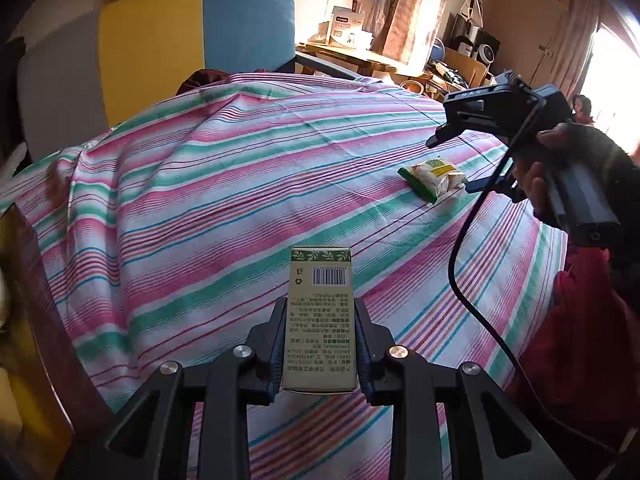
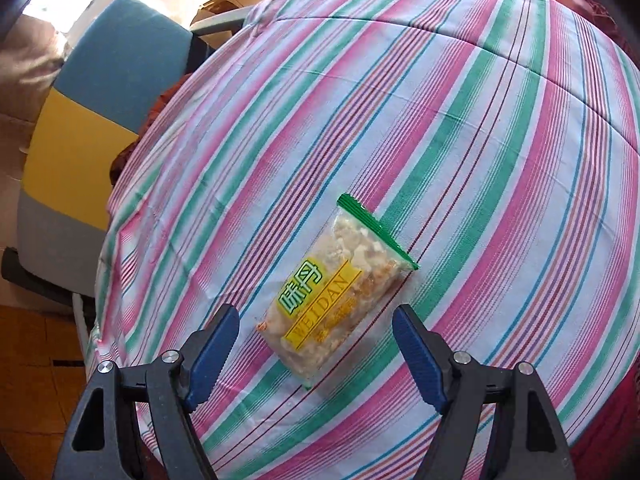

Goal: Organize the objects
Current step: 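Grasp the small green-white box with the left gripper while the right gripper grasps the WEIDAN pack, then carry the green-white box into the gold tin and release it while the right gripper holds the WEIDAN pack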

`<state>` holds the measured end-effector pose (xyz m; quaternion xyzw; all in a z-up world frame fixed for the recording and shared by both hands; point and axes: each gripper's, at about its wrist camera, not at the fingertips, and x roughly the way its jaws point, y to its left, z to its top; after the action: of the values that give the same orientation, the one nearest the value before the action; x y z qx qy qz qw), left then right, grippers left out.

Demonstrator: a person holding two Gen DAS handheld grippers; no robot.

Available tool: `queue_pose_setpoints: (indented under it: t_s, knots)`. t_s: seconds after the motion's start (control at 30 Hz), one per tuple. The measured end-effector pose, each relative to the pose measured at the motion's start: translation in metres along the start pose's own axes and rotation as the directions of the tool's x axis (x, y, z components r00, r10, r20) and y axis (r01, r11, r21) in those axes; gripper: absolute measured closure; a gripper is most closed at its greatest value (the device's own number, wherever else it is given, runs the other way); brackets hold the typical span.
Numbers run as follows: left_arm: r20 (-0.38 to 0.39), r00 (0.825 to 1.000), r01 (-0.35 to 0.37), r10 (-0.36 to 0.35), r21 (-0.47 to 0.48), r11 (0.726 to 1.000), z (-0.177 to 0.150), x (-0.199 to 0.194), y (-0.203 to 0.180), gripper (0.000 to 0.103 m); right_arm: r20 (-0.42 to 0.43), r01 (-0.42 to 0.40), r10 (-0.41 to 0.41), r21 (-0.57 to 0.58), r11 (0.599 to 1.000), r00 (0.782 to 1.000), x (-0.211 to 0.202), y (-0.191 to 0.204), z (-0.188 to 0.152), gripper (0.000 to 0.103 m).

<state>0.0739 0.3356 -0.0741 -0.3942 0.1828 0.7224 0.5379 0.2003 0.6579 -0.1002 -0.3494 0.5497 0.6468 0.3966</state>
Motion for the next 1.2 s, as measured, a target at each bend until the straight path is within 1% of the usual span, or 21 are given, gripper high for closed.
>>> queue_pose_setpoints:
  t_s: [0.03,0.1,0.17,0.23,0.27,0.33,0.43,0.53,0.6,0.63,0.77,0.87,0.9,1.0,1.1,1.2]
  knots:
    - [0.008,1.000,-0.002,0.002,-0.005,1.000,-0.001,-0.005,0.000,0.073,0.012,0.010,-0.010,0.002,1.000,1.000,0.005,0.001,0.002,0.024]
    - [0.022,1.000,-0.005,0.005,-0.011,1.000,-0.005,-0.015,0.002,0.073,0.063,0.038,-0.038,0.002,0.999,0.997,0.008,0.004,0.003,0.024]
    - [0.031,1.000,0.000,0.001,-0.025,1.000,-0.005,-0.021,0.006,0.073,0.104,0.055,-0.049,-0.049,0.997,0.993,0.011,0.013,0.003,0.026]
    - [0.041,0.999,-0.004,0.005,-0.037,0.999,-0.008,-0.028,0.010,0.073,0.129,0.097,-0.076,-0.165,0.982,0.989,0.017,0.025,-0.003,0.040]
    - [0.045,0.999,-0.007,0.009,-0.044,0.999,-0.009,-0.032,0.011,0.073,0.128,0.112,-0.084,-0.234,0.966,0.988,0.020,0.032,-0.008,0.059]
    - [0.054,0.998,-0.018,0.021,-0.059,0.998,-0.012,-0.039,0.015,0.073,0.083,0.083,-0.057,-0.365,0.927,0.995,0.025,0.048,-0.023,0.059]
    - [0.064,0.997,-0.031,0.037,-0.100,0.995,-0.017,-0.051,0.023,0.073,0.023,0.041,-0.034,-0.526,0.849,0.999,0.032,0.072,-0.051,0.059]
    - [0.089,0.993,-0.062,0.074,-0.131,0.989,-0.019,-0.068,0.031,0.073,-0.019,0.001,-0.015,-0.601,0.799,1.000,0.037,0.084,-0.065,0.059]
    - [0.106,0.988,-0.090,0.108,-0.158,0.983,-0.020,-0.081,0.037,0.073,-0.010,0.019,-0.033,-0.646,0.763,0.999,0.039,0.087,-0.069,0.058]
    - [0.114,0.985,-0.107,0.128,-0.170,0.980,-0.022,-0.087,0.041,0.073,-0.007,0.023,-0.036,-0.652,0.758,0.999,0.038,0.089,-0.069,0.058]
    - [0.127,0.966,-0.191,0.223,-0.228,0.955,-0.027,-0.109,0.060,0.073,0.014,0.048,-0.053,-0.694,0.718,0.999,0.039,0.094,-0.073,0.056]
    - [0.125,0.945,-0.259,0.302,-0.278,0.925,-0.033,-0.124,0.075,0.073,0.053,0.093,-0.080,-0.740,0.666,0.995,0.040,0.101,-0.085,0.054]
    - [0.122,0.937,-0.280,0.327,-0.297,0.913,-0.036,-0.130,0.080,0.073,0.064,0.104,-0.085,-0.748,0.656,0.994,0.040,0.102,-0.087,0.053]
    - [0.119,0.907,-0.344,0.404,-0.346,0.873,-0.046,-0.145,0.094,0.073,0.071,0.111,-0.088,-0.755,0.646,0.994,0.041,0.103,-0.086,0.053]
    - [0.111,0.881,-0.388,0.460,-0.386,0.837,-0.058,-0.160,0.107,0.073,0.084,0.124,-0.092,-0.766,0.631,0.992,0.042,0.104,-0.087,0.054]
    - [0.111,0.856,-0.424,0.505,-0.407,0.809,-0.069,-0.173,0.117,0.073,0.095,0.133,-0.094,-0.773,0.620,0.991,0.045,0.109,-0.089,0.054]
